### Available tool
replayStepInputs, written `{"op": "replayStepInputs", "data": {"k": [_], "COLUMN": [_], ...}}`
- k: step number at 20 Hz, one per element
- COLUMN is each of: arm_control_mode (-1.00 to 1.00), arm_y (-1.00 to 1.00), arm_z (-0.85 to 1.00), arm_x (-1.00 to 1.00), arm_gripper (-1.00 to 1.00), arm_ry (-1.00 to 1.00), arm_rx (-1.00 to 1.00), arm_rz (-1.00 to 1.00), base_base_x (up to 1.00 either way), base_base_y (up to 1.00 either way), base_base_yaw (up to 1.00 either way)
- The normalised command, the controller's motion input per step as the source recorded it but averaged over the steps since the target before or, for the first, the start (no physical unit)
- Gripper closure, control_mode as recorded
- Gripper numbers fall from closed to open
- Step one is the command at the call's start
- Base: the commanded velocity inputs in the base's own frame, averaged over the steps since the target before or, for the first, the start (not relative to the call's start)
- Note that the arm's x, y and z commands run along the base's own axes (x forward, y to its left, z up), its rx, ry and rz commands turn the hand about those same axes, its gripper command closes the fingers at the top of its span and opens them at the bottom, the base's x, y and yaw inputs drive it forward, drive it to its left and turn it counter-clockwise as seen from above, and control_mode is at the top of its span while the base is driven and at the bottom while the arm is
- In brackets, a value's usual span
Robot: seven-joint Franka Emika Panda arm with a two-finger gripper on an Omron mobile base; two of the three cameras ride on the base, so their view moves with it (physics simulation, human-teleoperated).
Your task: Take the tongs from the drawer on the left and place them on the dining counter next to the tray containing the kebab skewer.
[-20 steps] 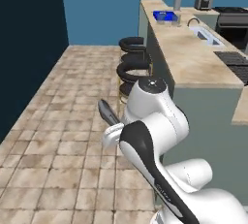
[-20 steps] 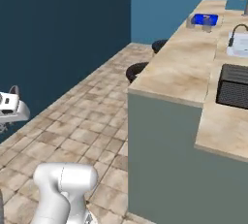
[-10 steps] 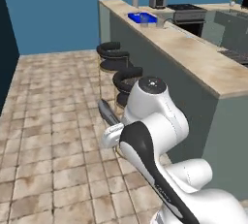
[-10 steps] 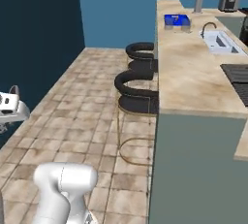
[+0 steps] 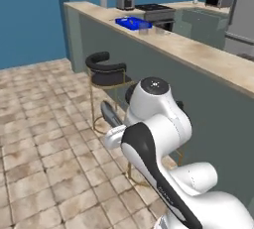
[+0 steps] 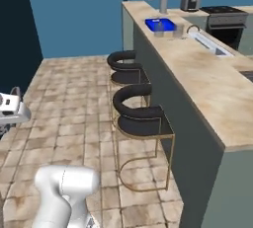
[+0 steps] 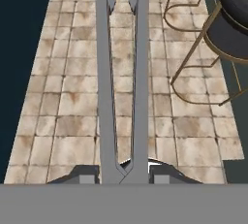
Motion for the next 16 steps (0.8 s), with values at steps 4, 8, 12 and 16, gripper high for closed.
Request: {"op": "replayStepInputs", "data": {"k": [4,8,12,16], "arm_control_mode": [1.0,1.0,1.0,1.0], "arm_y": [0.0,0.0,0.0,0.0], "arm_z": [0.0,0.0,0.0,0.0], "arm_x": [0.0,0.0,0.0,0.0], "arm_gripper": [1.0,1.0,1.0,1.0], "arm_ry": [0.0,0.0,0.0,0.0], "arm_rx": [0.0,0.0,0.0,0.0], "arm_rz": [0.0,0.0,0.0,0.0], "base_base_x": [0.95,0.96,1.0,0.96], "base_base_y": [1.0,1.0,1.0,1.0], "base_base_yaw": [-0.37,-0.35,-0.34,-0.32]}}
